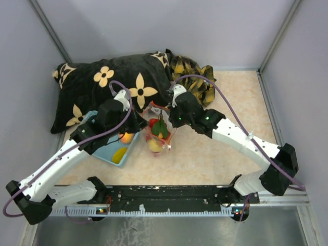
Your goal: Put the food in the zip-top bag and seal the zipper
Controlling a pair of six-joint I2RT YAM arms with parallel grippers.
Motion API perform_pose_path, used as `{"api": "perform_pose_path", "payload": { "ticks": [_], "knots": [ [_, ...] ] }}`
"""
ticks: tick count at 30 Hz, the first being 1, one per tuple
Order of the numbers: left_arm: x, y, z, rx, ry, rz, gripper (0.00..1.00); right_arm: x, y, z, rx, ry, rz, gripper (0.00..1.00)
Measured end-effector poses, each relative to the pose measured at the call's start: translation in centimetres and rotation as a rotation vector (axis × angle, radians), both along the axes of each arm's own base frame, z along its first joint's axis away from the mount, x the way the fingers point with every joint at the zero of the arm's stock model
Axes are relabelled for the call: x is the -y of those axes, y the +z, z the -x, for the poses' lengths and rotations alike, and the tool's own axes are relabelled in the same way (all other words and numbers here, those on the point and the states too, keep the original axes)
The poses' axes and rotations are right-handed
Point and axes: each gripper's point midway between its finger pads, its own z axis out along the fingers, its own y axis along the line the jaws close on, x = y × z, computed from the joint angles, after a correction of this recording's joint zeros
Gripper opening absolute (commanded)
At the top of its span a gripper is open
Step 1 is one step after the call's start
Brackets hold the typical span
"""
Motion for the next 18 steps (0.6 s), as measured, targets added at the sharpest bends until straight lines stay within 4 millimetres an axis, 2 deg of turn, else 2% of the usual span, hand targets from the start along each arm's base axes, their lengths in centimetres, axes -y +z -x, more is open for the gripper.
{"api": "perform_pose_path", "payload": {
  "ticks": [2, 4, 11, 15, 18],
  "knots": [
    [1.0, 1.7, 0.0, 0.019, -0.047, 0.035, 0.00, 1.1, -0.4, -0.5, -0.009, -0.032, 0.026, 0.00],
    [1.7, 1.9, 0.1, 0.015, -0.078, 0.041, 0.00, 2.3, -1.0, -0.8, -0.019, -0.062, 0.062, 0.00],
    [2.1, -1.5, -0.6, -0.061, -0.109, -0.052, 0.00, 5.2, -2.1, -0.6, -0.038, -0.109, 0.200, 0.00],
    [2.3, -2.6, -0.5, -0.088, -0.131, -0.083, 0.00, 5.9, -1.2, -0.5, -0.028, -0.110, 0.230, 0.00],
    [2.6, -2.5, -0.2, -0.100, -0.157, -0.081, 0.00, 6.1, -0.1, -0.3, -0.022, -0.104, 0.233, 0.00]
  ]
}}
